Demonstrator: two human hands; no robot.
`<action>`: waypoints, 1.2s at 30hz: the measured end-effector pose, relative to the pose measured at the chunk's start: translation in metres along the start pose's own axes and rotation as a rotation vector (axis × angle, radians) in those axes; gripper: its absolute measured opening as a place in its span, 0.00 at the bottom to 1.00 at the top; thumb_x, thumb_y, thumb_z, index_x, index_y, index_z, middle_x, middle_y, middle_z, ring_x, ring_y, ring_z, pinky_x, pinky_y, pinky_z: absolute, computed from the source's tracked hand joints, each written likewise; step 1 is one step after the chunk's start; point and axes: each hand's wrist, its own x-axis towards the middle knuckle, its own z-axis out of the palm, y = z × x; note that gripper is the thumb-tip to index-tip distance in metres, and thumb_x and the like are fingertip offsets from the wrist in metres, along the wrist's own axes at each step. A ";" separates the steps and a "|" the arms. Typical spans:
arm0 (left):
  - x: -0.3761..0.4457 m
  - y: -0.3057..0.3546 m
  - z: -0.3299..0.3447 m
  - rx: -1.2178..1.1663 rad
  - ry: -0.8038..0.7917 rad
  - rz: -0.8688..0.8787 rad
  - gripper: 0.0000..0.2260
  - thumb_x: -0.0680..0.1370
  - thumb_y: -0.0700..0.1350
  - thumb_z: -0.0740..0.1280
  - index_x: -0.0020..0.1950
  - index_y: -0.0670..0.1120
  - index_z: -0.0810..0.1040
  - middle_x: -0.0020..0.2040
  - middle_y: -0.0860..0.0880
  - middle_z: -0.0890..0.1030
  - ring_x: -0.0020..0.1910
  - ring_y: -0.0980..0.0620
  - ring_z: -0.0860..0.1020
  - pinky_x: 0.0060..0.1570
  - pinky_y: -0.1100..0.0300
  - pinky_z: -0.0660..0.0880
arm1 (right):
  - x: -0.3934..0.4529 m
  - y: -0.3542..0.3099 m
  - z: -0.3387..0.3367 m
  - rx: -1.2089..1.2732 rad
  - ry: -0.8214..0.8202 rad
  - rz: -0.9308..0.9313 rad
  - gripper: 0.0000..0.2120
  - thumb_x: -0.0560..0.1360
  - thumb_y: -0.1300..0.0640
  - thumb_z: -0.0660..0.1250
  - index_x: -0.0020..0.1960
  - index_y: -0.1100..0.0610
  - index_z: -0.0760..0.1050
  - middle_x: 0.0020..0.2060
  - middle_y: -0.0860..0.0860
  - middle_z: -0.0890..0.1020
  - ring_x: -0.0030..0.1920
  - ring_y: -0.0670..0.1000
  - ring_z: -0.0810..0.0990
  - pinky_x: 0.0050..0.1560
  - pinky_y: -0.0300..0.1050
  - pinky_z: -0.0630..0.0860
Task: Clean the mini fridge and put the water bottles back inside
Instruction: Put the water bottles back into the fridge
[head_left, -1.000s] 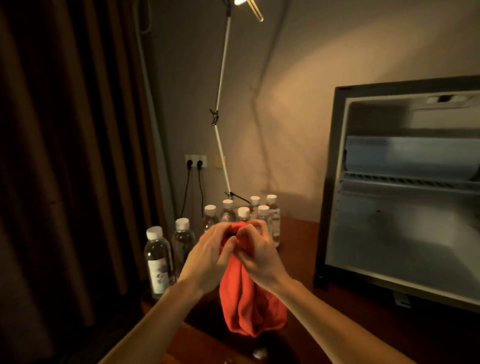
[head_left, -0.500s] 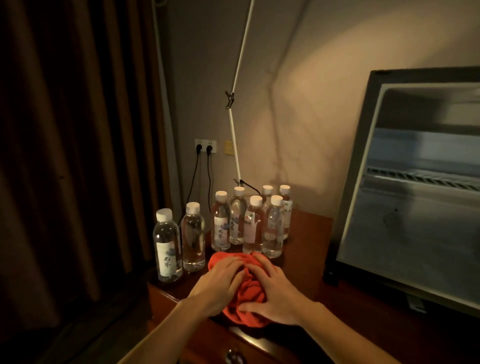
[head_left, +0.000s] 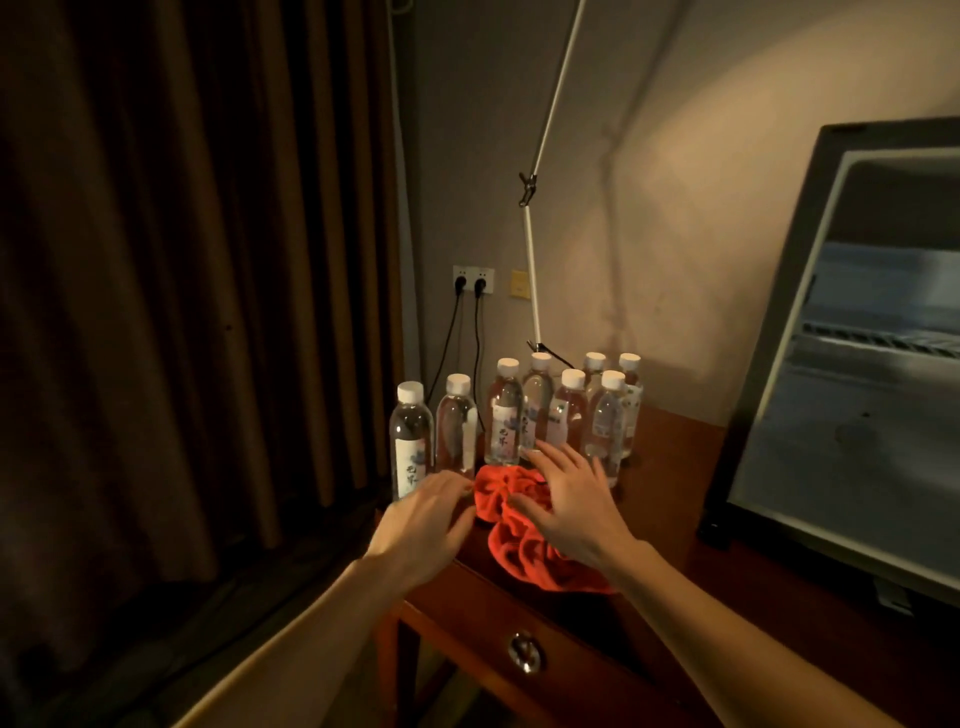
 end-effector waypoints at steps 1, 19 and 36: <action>-0.004 -0.005 -0.007 0.017 0.044 -0.038 0.12 0.79 0.56 0.61 0.61 0.56 0.72 0.58 0.58 0.75 0.56 0.57 0.75 0.51 0.55 0.77 | 0.005 -0.008 -0.002 0.048 0.025 -0.016 0.34 0.77 0.32 0.56 0.77 0.48 0.57 0.76 0.48 0.63 0.76 0.51 0.58 0.75 0.56 0.55; 0.050 -0.072 0.004 -0.404 0.206 -0.435 0.36 0.67 0.57 0.77 0.70 0.53 0.65 0.58 0.54 0.77 0.54 0.54 0.79 0.49 0.56 0.79 | 0.107 -0.050 0.054 0.745 -0.018 0.223 0.34 0.59 0.44 0.77 0.60 0.46 0.66 0.52 0.44 0.78 0.54 0.45 0.78 0.56 0.49 0.78; 0.041 -0.021 -0.025 -0.429 0.313 -0.258 0.29 0.63 0.64 0.77 0.58 0.54 0.76 0.45 0.62 0.81 0.46 0.71 0.77 0.37 0.76 0.72 | 0.053 -0.029 -0.009 0.738 0.324 0.171 0.33 0.61 0.42 0.80 0.56 0.46 0.65 0.42 0.40 0.80 0.44 0.30 0.78 0.37 0.26 0.73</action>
